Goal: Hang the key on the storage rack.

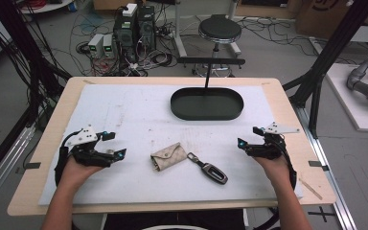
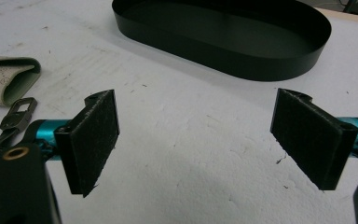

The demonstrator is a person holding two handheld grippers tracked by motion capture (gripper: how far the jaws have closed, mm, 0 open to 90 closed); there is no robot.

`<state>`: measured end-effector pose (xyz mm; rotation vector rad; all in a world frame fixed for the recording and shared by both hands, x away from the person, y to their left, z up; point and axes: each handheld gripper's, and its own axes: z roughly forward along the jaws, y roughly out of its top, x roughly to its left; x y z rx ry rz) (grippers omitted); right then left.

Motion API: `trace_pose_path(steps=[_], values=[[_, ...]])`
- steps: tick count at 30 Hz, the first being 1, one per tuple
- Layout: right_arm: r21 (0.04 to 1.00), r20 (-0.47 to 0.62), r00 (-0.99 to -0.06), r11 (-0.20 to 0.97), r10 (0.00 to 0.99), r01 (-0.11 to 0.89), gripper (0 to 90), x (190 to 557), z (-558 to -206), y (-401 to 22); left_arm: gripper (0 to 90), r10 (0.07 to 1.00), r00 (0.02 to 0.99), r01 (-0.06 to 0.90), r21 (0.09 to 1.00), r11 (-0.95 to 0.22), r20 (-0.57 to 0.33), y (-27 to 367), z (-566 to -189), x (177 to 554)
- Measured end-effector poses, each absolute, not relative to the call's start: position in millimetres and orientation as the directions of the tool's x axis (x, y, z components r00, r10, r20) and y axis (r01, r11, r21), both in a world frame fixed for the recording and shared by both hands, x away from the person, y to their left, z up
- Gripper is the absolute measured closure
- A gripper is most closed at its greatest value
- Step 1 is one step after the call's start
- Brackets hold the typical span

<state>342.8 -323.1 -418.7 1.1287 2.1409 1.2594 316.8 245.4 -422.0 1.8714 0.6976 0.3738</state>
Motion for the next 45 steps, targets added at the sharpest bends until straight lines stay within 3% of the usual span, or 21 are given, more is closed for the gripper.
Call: trace_pose_path(steps=[22, 35, 45], values=[[0.838, 0.05, -0.649, 0.321, 0.759, 0.44, 15.5, 335, -420, -289, 17.7, 0.631, 0.773, 0.317, 0.902, -0.294, -0.066, 244, -425, 320], [0.779, 0.038, -0.765, 0.46, 0.643, 0.426, 15.5, 324, -428, -223, 17.7, 0.633, 0.772, 0.317, 0.9, -0.299, -0.061, 244, -425, 320], [0.735, 0.035, -0.782, 0.514, 0.623, 0.442, 20.2, 319, -439, -199, 17.7, 0.624, 0.78, 0.308, 0.897, -0.317, -0.048, 241, -424, 320]])
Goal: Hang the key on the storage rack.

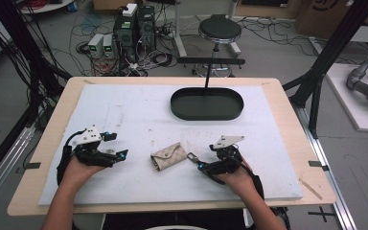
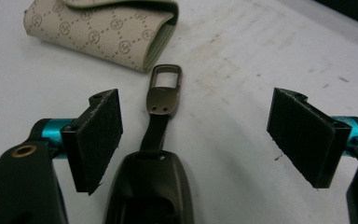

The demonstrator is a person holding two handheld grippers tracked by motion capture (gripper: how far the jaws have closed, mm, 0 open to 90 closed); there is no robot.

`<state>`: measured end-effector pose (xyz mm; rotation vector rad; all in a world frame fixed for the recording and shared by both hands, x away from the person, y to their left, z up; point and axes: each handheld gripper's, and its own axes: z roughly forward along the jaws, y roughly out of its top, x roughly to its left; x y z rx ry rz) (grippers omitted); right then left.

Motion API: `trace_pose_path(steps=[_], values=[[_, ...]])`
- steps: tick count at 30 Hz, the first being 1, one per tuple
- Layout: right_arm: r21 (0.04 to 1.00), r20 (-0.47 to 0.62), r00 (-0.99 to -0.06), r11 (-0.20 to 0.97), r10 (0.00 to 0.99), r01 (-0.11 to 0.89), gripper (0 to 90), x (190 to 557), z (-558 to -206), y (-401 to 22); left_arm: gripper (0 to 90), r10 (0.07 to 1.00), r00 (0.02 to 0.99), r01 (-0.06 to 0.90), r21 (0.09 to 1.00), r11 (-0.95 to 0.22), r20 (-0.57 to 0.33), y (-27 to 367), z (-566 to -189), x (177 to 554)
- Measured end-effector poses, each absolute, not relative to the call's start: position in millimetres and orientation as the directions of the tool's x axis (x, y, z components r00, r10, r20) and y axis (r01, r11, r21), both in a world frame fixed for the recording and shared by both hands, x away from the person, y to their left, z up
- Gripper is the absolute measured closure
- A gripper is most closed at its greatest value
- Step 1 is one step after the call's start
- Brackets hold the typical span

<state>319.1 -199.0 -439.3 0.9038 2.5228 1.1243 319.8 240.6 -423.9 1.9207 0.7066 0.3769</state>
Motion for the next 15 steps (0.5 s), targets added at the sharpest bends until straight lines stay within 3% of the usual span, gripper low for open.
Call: trace_pose_path(steps=[7, 8, 15], values=[[0.703, 0.026, -0.801, 0.559, 0.598, 0.44, 28.2, 316, -445, -189, 17.7, 0.63, 0.775, 0.309, 0.899, -0.31, -0.049, 243, -423, 320], [0.687, 0.019, -0.805, 0.577, 0.593, 0.442, 32.8, 315, -447, -188, 17.7, 0.632, 0.774, 0.31, 0.899, -0.309, -0.05, 244, -423, 320], [0.678, -0.018, -0.808, 0.601, 0.589, 0.423, 38.1, 314, -447, -187, 18.0, 0.641, 0.766, 0.31, 0.901, -0.305, -0.046, 245, -423, 319]])
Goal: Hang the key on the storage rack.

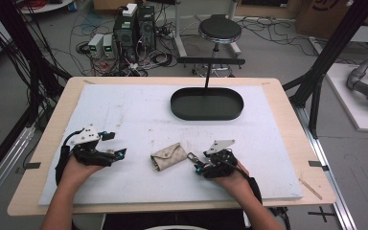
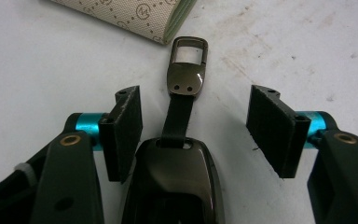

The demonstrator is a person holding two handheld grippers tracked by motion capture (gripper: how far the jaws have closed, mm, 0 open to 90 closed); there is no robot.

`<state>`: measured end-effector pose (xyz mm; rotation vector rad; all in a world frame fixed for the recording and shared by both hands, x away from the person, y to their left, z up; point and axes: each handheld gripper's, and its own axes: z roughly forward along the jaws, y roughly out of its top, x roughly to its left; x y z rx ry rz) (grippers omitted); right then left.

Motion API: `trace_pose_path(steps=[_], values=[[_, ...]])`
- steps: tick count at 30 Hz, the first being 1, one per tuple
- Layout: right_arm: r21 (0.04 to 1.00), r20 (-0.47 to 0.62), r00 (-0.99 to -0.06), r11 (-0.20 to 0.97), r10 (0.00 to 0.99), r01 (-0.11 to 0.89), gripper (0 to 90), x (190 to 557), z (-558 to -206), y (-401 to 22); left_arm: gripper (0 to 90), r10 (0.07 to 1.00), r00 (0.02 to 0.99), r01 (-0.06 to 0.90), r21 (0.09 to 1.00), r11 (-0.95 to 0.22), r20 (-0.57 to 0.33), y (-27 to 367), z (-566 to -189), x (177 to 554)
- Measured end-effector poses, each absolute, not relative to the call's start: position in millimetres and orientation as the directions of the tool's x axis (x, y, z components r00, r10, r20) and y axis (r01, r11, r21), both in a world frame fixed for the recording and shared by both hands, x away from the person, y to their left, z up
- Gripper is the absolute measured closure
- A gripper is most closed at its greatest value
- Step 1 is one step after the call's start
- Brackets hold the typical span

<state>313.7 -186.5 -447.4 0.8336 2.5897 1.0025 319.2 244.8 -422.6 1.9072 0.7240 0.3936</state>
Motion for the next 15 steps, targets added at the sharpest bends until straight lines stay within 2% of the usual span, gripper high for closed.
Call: trace_pose_path(steps=[7, 8, 9, 11, 13, 14, 15], values=[[0.677, -0.019, -0.807, 0.601, 0.59, 0.424, 59.4, 311.7, -445.4, -186.8, 18.0, 0.64, 0.767, 0.308, 0.9, -0.309, -0.043, 244.0, -422.3, 318.7], [0.678, -0.02, -0.806, 0.6, 0.592, 0.425, 67.0, 311.8, -445.0, -187.5, 18.0, 0.639, 0.768, 0.308, 0.9, -0.309, -0.043, 243.8, -422.4, 318.6], [0.678, -0.02, -0.806, 0.6, 0.592, 0.425, 67.0, 311.8, -445.0, -187.5, 18.0, 0.639, 0.768, 0.308, 0.9, -0.309, -0.043, 243.8, -422.4, 318.6], [0.677, -0.021, -0.801, 0.598, 0.598, 0.428, 74.9, 310.6, -444.5, -187.1, 18.0, 0.639, 0.768, 0.308, 0.899, -0.311, -0.042, 243.9, -422.5, 318.9], [0.677, -0.022, -0.8, 0.597, 0.6, 0.43, 76.7, 310.5, -444.4, -186.9, 18.0, 0.639, 0.768, 0.308, 0.899, -0.311, -0.042, 243.9, -422.5, 318.9], [0.679, -0.012, -0.795, 0.589, 0.607, 0.439, 82.1, 310.7, -443.9, -187.3, 18.0, 0.638, 0.769, 0.308, 0.899, -0.312, -0.041, 244.0, -422.5, 319.0], [0.679, -0.009, -0.794, 0.587, 0.608, 0.442, 82.8, 310.6, -443.4, -187.8, 18.0, 0.638, 0.769, 0.308, 0.899, -0.312, -0.042, 244.0, -422.6, 319.0]])
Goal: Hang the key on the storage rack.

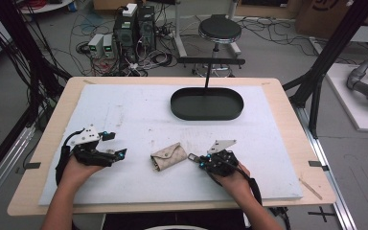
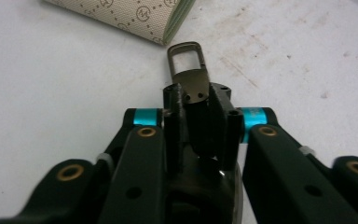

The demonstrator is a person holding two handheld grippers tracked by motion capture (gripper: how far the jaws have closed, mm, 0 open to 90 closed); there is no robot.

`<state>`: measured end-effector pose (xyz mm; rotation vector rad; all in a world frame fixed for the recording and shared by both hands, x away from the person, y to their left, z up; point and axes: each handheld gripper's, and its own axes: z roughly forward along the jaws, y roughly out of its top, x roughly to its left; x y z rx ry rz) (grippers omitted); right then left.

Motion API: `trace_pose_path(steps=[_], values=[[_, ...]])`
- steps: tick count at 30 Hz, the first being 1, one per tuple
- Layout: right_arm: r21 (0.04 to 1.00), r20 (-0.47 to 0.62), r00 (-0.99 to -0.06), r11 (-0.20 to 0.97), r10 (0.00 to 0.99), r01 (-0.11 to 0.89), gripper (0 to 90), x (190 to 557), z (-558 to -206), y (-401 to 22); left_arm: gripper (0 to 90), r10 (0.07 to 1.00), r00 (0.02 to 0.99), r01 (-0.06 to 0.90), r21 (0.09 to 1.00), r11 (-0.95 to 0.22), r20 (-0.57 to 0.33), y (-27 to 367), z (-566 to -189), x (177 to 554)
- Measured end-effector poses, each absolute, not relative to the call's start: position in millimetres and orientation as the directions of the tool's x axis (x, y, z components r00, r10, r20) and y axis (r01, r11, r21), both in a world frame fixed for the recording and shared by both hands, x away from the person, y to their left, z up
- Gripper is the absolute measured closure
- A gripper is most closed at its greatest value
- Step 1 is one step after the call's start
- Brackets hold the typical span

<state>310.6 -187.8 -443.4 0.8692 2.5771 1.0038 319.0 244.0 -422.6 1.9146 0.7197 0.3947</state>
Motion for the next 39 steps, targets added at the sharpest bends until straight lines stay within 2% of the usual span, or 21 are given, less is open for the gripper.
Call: trace_pose_path(steps=[8, 15, 18, 26, 39], values=[[0.688, 0.02, -0.79, 0.565, 0.613, 0.456, 86.8, 312, -442, -192, 18.0, 0.637, 0.77, 0.305, 0.901, -0.309, -0.043, 244, -422, 319], [0.744, 0.067, -0.783, 0.492, 0.618, 0.452, 88.2, 311, -434, -205, 18.3, 0.638, 0.769, 0.298, 0.904, -0.307, -0.037, 243, -421, 318], [0.796, 0.086, -0.772, 0.422, 0.63, 0.433, 88.5, 312, -424, -217, 18.3, 0.63, 0.776, 0.298, 0.903, -0.309, -0.04, 242, -421, 318], [0.843, 0.122, -0.738, 0.324, 0.664, 0.43, 89.1, 321, -403, -237, 18.3, 0.636, 0.769, 0.304, 0.909, -0.284, -0.058, 245, -420, 318], [0.89, 0.085, -0.692, 0.258, 0.717, 0.377, 89.7, 344, -358, -257, 18.3, 0.632, 0.773, 0.293, 0.913, -0.282, -0.053, 245, -417, 318]])
